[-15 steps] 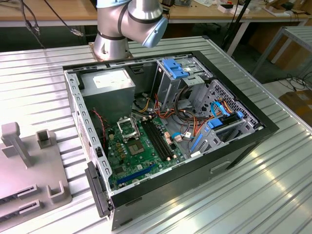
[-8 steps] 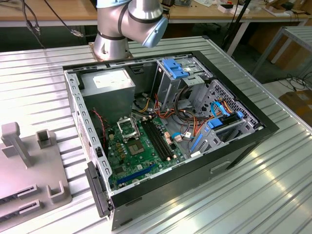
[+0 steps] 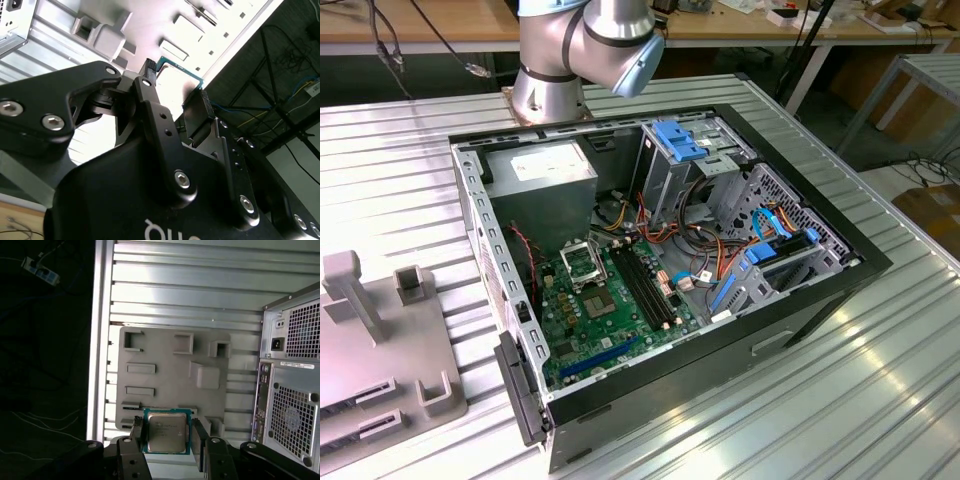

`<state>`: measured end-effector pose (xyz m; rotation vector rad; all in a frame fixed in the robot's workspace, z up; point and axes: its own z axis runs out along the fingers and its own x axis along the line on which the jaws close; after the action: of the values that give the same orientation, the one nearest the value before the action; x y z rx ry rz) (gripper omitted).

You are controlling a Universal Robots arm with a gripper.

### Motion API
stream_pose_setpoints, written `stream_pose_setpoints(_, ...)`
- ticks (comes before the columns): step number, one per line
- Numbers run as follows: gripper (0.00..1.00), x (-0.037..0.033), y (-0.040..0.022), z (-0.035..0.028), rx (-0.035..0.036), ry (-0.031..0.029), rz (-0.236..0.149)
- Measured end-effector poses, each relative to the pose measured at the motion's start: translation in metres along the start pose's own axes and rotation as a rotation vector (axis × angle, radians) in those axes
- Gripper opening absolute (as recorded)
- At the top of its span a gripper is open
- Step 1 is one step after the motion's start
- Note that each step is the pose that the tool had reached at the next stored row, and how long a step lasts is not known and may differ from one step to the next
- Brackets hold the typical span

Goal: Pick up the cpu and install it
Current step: 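Pick up the cpu and move it towards the insertion slot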

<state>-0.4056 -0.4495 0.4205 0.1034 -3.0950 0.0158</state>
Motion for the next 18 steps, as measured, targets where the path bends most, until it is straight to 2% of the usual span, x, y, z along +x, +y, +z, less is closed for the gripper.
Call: stream_pose_setpoints(18, 0.47, -0.0177, -0.0012, -0.0007, 0.0, -0.0001, 0.0)
